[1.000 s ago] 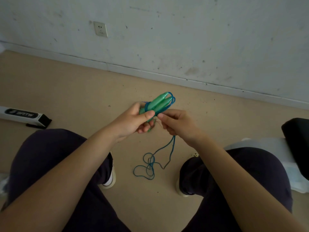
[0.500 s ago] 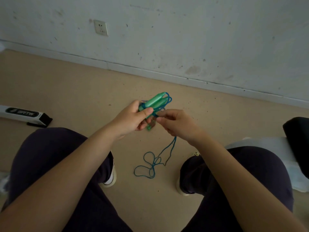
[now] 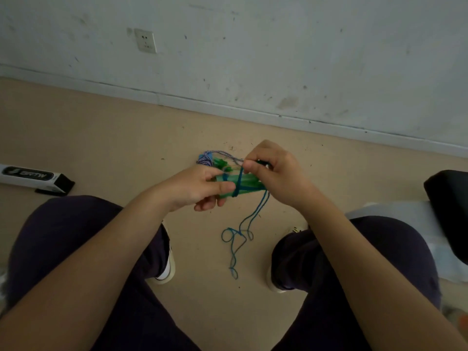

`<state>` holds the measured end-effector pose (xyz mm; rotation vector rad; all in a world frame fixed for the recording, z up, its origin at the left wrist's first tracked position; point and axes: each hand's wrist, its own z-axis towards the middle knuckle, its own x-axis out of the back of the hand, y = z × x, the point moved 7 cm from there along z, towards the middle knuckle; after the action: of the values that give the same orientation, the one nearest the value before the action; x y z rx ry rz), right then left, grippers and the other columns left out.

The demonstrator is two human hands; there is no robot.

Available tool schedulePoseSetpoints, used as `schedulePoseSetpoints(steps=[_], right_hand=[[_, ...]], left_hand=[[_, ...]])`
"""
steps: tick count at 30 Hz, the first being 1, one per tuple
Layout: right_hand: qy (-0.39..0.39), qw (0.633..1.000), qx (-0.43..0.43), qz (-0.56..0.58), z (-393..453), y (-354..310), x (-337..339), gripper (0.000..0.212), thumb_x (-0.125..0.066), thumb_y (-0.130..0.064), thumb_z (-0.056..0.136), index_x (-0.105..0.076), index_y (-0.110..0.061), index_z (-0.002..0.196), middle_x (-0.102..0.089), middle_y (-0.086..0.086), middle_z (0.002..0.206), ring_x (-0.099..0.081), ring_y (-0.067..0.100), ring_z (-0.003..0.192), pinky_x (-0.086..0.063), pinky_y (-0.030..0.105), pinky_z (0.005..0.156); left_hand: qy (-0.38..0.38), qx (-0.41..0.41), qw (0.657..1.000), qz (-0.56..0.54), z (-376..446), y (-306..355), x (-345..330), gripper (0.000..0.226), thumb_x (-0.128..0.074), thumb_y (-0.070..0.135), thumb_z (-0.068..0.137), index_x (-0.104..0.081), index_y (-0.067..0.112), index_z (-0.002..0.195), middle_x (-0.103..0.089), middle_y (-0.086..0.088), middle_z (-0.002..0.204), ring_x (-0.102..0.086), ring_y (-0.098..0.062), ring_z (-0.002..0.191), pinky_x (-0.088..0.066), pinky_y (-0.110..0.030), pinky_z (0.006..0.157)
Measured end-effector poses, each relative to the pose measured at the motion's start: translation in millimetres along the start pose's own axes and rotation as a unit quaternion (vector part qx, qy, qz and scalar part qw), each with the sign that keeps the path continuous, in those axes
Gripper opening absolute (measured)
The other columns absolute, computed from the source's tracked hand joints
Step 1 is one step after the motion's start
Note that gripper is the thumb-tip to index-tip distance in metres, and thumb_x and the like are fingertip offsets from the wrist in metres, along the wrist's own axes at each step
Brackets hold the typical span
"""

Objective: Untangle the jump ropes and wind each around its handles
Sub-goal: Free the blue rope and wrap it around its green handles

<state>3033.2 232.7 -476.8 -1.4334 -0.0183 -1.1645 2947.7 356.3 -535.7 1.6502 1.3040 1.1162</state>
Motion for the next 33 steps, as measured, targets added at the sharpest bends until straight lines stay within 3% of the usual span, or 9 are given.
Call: schedulePoseSetpoints(steps=[2, 5, 7, 11, 14, 18, 23, 29, 33], right_hand=[[-0.008, 1.0, -0.002, 0.005, 0, 1, -8, 0.013, -0.065, -0.016, 0.092, -0.068, -0.023, 0.081, -0.059, 0.0, 0.087, -0.052, 0.004, 0.079, -0.037, 0.011, 0.074], [-0.026, 0.999, -0.029, 0.03, -2, 7, -16, 0.017, -0.064, -0.019, 0.094, -0.065, -0.029, 0.08, -0.065, 0.002, 0.082, -0.056, 0.008, 0.075, -0.042, 0.02, 0.072], [-0.045, 0.997, -0.054, 0.032, -4, 11, -19, 0.018, -0.062, -0.024, 0.095, -0.065, -0.029, 0.078, -0.063, -0.002, 0.073, -0.053, 0.004, 0.066, -0.041, 0.019, 0.065], [-0.064, 0.993, -0.097, 0.032, -4, 17, -23, 0.019, -0.064, -0.029, 0.094, -0.067, -0.024, 0.075, -0.057, -0.004, 0.063, -0.046, 0.002, 0.055, -0.037, 0.018, 0.055], [-0.06, 0.987, -0.136, 0.067, -5, 22, -22, 0.013, -0.07, -0.03, 0.089, -0.066, -0.018, 0.09, -0.057, -0.005, 0.059, -0.046, 0.002, 0.049, -0.038, 0.021, 0.05], [-0.062, 0.983, -0.149, 0.083, -7, 24, -21, 0.021, -0.075, -0.031, 0.085, -0.061, -0.015, 0.088, -0.062, -0.003, 0.074, -0.053, 0.01, 0.062, -0.046, 0.025, 0.056], [-0.088, 0.974, -0.182, 0.103, -10, 25, -25, 0.022, -0.067, -0.042, 0.09, -0.071, -0.021, 0.085, -0.063, -0.01, 0.069, -0.056, 0.007, 0.061, -0.047, 0.028, 0.059], [-0.099, 0.955, -0.187, 0.208, -10, 25, -24, 0.02, -0.074, -0.025, 0.086, -0.071, -0.009, 0.098, -0.066, 0.006, 0.073, -0.06, 0.02, 0.062, -0.047, 0.032, 0.052], [-0.106, 0.924, -0.217, 0.297, -11, 28, -26, 0.009, -0.073, -0.016, 0.086, -0.07, -0.008, 0.089, -0.06, 0.006, 0.064, -0.053, 0.019, 0.054, -0.039, 0.025, 0.043]], left_hand=[[-0.037, 0.006, 0.999, 0.007, -1, 1, -8, 0.026, -0.059, 0.02, 0.098, -0.061, 0.002, 0.116, -0.058, -0.007, 0.069, -0.044, -0.011, 0.041, -0.034, -0.021, 0.039], [-0.066, 0.005, 0.998, 0.014, -3, 4, -15, 0.017, -0.06, 0.019, 0.097, -0.062, 0.004, 0.105, -0.06, -0.006, 0.068, -0.045, -0.011, 0.041, -0.034, -0.021, 0.039], [-0.068, -0.002, 0.997, 0.018, -4, 5, -17, 0.013, -0.061, 0.018, 0.096, -0.063, 0.006, 0.101, -0.062, -0.008, 0.07, -0.048, -0.012, 0.044, -0.038, -0.022, 0.04], [-0.055, -0.016, 0.998, 0.009, -5, 5, -15, 0.005, -0.063, 0.011, 0.095, -0.065, 0.013, 0.099, -0.068, -0.009, 0.077, -0.057, -0.017, 0.053, -0.047, -0.025, 0.046], [-0.044, -0.026, 0.999, 0.017, -4, 2, -16, 0.009, -0.062, 0.009, 0.096, -0.065, 0.016, 0.1, -0.07, -0.008, 0.077, -0.058, -0.018, 0.053, -0.048, -0.027, 0.047], [-0.04, -0.033, 0.998, 0.027, -3, 1, -16, 0.01, -0.062, 0.009, 0.095, -0.065, 0.018, 0.099, -0.07, -0.007, 0.078, -0.059, -0.017, 0.055, -0.049, -0.028, 0.049], [-0.003, -0.046, 0.999, 0.009, -4, 4, -10, 0.011, -0.06, 0.008, 0.096, -0.065, 0.015, 0.102, -0.069, -0.007, 0.077, -0.059, -0.015, 0.054, -0.049, -0.026, 0.049], [0.05, -0.056, 0.997, -0.01, -2, 7, 0, 0.009, -0.059, 0.007, 0.097, -0.065, 0.012, 0.102, -0.068, -0.008, 0.077, -0.059, -0.015, 0.054, -0.049, -0.025, 0.048], [0.058, -0.06, 0.996, -0.025, -2, 9, 1, 0.009, -0.058, 0.009, 0.098, -0.064, 0.01, 0.105, -0.067, -0.01, 0.078, -0.06, -0.016, 0.055, -0.05, -0.026, 0.049]])
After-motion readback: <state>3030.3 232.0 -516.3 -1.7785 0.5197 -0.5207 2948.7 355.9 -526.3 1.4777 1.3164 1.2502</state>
